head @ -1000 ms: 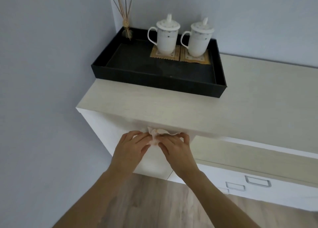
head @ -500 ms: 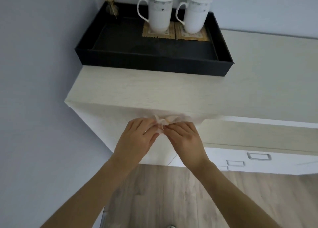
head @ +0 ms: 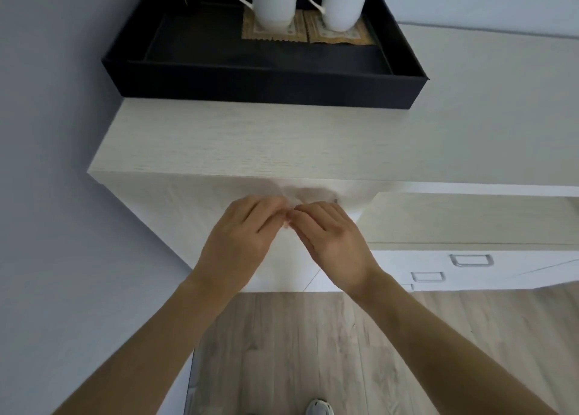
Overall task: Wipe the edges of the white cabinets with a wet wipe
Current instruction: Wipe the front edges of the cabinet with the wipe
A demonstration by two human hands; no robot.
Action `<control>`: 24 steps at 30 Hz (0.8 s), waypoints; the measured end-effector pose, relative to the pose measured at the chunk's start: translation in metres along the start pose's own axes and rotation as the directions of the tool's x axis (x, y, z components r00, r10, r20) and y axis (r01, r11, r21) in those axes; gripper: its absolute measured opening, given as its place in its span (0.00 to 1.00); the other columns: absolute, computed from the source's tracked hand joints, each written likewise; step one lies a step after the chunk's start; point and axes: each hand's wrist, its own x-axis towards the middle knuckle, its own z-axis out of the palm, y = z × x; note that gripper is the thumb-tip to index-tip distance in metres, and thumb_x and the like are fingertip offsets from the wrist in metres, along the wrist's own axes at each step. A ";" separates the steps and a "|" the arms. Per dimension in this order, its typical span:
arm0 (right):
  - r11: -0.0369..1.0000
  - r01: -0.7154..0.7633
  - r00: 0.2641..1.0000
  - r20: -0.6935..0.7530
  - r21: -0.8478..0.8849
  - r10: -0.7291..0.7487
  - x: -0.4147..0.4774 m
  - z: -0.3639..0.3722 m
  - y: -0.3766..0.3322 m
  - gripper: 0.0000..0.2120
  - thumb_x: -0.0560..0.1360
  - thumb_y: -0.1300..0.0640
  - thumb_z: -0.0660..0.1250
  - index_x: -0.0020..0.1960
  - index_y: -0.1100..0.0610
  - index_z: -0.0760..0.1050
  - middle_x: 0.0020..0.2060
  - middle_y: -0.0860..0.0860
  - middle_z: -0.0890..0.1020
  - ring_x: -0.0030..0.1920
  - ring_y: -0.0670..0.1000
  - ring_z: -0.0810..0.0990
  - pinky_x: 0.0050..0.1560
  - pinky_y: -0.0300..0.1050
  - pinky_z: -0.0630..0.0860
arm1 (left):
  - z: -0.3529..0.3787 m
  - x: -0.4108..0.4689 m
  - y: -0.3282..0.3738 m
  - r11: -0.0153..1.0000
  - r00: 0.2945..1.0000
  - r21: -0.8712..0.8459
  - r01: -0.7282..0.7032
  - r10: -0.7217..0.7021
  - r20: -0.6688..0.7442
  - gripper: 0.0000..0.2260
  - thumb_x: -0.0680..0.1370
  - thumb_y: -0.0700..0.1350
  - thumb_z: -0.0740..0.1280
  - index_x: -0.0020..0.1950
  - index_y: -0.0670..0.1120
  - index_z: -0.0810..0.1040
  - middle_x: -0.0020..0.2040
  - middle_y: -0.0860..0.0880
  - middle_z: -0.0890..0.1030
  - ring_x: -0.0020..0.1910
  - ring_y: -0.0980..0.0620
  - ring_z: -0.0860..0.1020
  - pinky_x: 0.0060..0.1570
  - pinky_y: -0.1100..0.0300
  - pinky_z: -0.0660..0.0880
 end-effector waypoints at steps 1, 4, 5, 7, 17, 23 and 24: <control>1.000 -0.019 1.000 -0.004 -0.013 0.019 -0.002 -0.003 0.004 0.08 0.68 0.70 0.72 0.46 0.64 0.80 0.38 0.56 0.82 0.38 0.56 0.80 0.39 0.47 0.76 | 0.001 0.002 0.002 1.000 1.000 -0.007 -0.025 0.025 -0.005 0.10 0.70 0.36 0.74 0.49 0.36 0.82 0.50 0.40 0.83 0.48 0.43 0.81 0.52 0.53 0.78; 0.997 -0.025 0.998 -0.060 -0.073 0.021 -0.005 -0.010 0.013 0.07 0.67 0.69 0.73 0.45 0.64 0.81 0.35 0.56 0.81 0.35 0.56 0.79 0.38 0.47 0.75 | 0.002 0.002 0.007 0.996 0.996 -0.054 -0.078 0.079 0.031 0.14 0.65 0.34 0.77 0.48 0.35 0.82 0.48 0.40 0.83 0.47 0.44 0.82 0.51 0.53 0.77; 0.996 -0.007 0.997 -0.076 -0.084 0.001 -0.002 -0.008 0.011 0.06 0.67 0.69 0.73 0.43 0.64 0.81 0.35 0.56 0.81 0.35 0.56 0.78 0.37 0.47 0.74 | 0.001 -0.001 0.006 0.995 0.997 -0.067 -0.074 0.077 0.033 0.15 0.64 0.33 0.77 0.49 0.35 0.82 0.47 0.40 0.83 0.47 0.44 0.82 0.50 0.52 0.78; 0.996 0.035 0.995 -0.088 -0.086 -0.042 0.003 0.001 0.001 0.05 0.69 0.70 0.71 0.43 0.63 0.82 0.35 0.55 0.81 0.36 0.55 0.79 0.36 0.46 0.75 | -0.004 -0.006 0.000 0.995 0.997 -0.080 -0.065 0.067 0.024 0.16 0.63 0.32 0.77 0.50 0.35 0.82 0.49 0.39 0.83 0.47 0.43 0.82 0.50 0.50 0.77; 0.999 0.031 0.997 -0.069 -0.036 -0.034 0.001 -0.004 0.010 0.06 0.73 0.58 0.70 0.42 0.61 0.82 0.37 0.53 0.84 0.38 0.54 0.81 0.43 0.46 0.77 | 0.010 -0.009 -0.002 0.997 0.997 0.022 -0.074 0.074 0.015 0.11 0.75 0.39 0.66 0.57 0.38 0.80 0.55 0.41 0.81 0.56 0.44 0.79 0.57 0.44 0.74; 0.997 -0.071 0.997 -0.032 -0.019 0.070 -0.003 -0.016 0.019 0.05 0.66 0.59 0.76 0.40 0.59 0.81 0.33 0.51 0.82 0.38 0.54 0.80 0.46 0.48 0.69 | 0.016 0.000 0.006 0.990 0.991 -0.088 0.113 -0.119 -0.058 0.09 0.74 0.41 0.67 0.49 0.37 0.82 0.48 0.43 0.84 0.49 0.47 0.82 0.61 0.50 0.71; 0.996 -0.090 0.995 -0.034 -0.027 0.090 -0.004 -0.017 0.020 0.06 0.65 0.58 0.76 0.39 0.58 0.81 0.33 0.50 0.82 0.39 0.54 0.80 0.47 0.47 0.65 | 0.017 0.003 0.010 0.982 0.986 -0.121 0.146 -0.154 -0.060 0.07 0.73 0.40 0.69 0.47 0.38 0.82 0.46 0.43 0.84 0.47 0.47 0.82 0.60 0.52 0.71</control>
